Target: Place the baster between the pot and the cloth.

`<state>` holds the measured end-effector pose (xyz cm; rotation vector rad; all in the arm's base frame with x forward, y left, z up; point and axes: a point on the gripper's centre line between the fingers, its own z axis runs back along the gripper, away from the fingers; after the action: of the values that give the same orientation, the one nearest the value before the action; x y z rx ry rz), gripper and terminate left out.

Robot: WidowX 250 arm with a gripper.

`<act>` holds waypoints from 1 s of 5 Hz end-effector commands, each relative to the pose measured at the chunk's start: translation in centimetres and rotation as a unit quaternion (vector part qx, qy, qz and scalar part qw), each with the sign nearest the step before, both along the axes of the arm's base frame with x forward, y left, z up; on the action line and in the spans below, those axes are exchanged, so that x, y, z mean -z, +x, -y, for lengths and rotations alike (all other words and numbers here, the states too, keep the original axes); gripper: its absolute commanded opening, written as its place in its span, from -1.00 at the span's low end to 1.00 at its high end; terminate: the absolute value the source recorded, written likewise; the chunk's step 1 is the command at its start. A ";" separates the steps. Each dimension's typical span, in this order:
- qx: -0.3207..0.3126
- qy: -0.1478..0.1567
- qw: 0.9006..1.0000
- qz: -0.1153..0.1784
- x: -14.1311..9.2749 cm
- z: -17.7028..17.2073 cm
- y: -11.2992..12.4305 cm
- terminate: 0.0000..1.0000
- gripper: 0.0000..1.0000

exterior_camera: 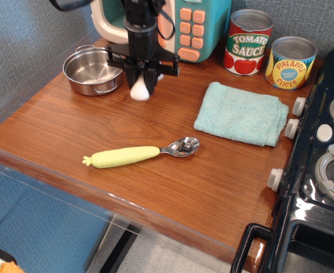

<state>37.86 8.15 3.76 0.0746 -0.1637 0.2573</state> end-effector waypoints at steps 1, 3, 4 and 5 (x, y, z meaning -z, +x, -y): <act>0.024 -0.023 0.999 0.017 -1.7 1.3 1.1 -1.00 1.00; 0.042 -0.014 0.999 0.026 -4.8 1.6 1.4 -1.00 1.00; 0.048 -0.019 0.998 0.024 -5.6 1.9 1.2 -1.00 1.00; 0.033 -0.034 0.998 0.038 -5.7 2.1 0.8 -1.00 1.00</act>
<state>38.61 6.02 6.72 -0.0130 -0.1565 0.1953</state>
